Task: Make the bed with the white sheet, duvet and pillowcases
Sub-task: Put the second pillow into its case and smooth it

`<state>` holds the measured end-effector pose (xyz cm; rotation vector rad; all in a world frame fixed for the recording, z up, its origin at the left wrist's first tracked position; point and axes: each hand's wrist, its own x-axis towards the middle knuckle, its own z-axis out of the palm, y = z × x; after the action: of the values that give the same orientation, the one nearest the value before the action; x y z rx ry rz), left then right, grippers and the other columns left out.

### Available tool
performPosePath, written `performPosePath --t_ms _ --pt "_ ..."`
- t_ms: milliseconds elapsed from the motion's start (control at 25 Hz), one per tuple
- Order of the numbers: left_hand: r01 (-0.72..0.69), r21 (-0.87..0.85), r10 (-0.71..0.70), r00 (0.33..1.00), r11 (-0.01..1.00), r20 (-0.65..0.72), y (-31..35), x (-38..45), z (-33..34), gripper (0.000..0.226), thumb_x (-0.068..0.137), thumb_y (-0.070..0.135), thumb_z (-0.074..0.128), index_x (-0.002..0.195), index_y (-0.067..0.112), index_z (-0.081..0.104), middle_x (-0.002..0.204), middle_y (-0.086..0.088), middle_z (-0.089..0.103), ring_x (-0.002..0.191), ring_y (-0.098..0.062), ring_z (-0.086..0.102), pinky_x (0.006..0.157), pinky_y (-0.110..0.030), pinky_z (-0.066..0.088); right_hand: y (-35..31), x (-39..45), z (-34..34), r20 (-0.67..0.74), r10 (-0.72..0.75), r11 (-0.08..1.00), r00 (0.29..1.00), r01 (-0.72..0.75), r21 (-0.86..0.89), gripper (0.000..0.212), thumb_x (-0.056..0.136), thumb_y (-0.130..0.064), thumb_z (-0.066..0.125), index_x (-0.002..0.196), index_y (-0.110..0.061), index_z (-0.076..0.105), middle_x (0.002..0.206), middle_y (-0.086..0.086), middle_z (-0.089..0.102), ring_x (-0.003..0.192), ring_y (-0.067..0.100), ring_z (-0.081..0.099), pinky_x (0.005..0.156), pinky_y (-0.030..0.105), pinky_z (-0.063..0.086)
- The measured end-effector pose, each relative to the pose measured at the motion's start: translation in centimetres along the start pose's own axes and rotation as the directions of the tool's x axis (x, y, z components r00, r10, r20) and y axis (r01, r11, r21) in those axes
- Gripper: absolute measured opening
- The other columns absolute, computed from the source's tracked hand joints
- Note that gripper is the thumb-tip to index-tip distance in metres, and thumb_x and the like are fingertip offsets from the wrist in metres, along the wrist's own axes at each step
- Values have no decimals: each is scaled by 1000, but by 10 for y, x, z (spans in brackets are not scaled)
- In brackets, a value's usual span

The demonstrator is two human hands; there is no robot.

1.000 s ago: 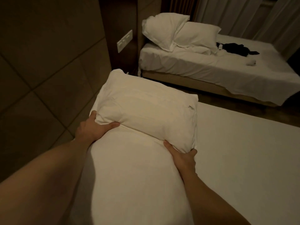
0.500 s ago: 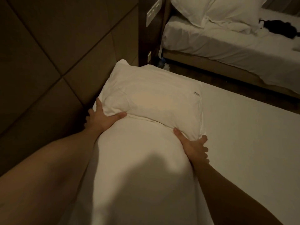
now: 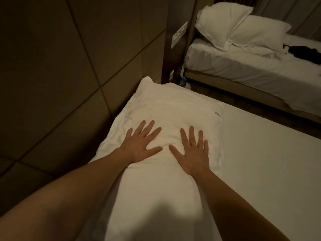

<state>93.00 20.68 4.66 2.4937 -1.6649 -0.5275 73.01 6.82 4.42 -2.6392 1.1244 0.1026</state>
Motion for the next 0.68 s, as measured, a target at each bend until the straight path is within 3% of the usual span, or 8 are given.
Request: performPosePath --t_ms 160,280,360,520,560,680 --pt "210 -103 -204 977 972 68 16 -45 3 82 84 86 17 153 53 -10 163 19 -22 152 -16 -20 120 -59 -3 -23 -42 -3 141 158 978 977 -174 113 84 90 -80 8 156 -35 -18 165 5 -25 151 32 -23 123 52 -8" --pt "227 -148 -225 974 963 26 33 -86 9 74 88 83 16 152 56 -11 164 18 -21 152 -20 -18 118 -63 -5 -50 -100 5 87 23 990 996 -34 136 78 92 -78 9 156 -41 -14 164 3 -24 150 38 -20 121 56 -9" --pt "231 -76 -231 973 970 14 38 -113 15 77 84 86 12 149 58 -16 163 17 -23 153 -24 -18 117 -66 -6 -42 -132 11 40 -26 994 999 22 104 77 89 -82 7 154 -48 -16 164 -4 -25 151 36 -20 121 55 -8" --pt "354 15 -354 934 935 42 53 -162 27 84 80 91 7 148 54 -23 163 11 -28 151 -31 -21 113 -70 -8 -15 -173 18 130 250 960 959 -263 99 84 87 -84 7 155 -42 -17 166 5 -20 151 41 -13 122 56 -3" --pt "356 -8 -355 934 935 42 63 -170 27 84 81 91 7 149 53 -24 162 10 -29 151 -32 -23 112 -70 -9 -20 -183 18 120 251 958 961 -264 113 81 90 -80 7 156 -38 -17 166 8 -21 151 42 -14 122 57 -3" --pt "287 14 -287 958 958 -2 86 -184 26 81 84 88 6 148 51 -26 161 10 -32 150 -31 -25 112 -70 -9 -42 -214 23 2 -9 996 1000 9 91 70 96 -71 4 155 -40 -20 162 -1 -30 148 35 -28 121 52 -12"
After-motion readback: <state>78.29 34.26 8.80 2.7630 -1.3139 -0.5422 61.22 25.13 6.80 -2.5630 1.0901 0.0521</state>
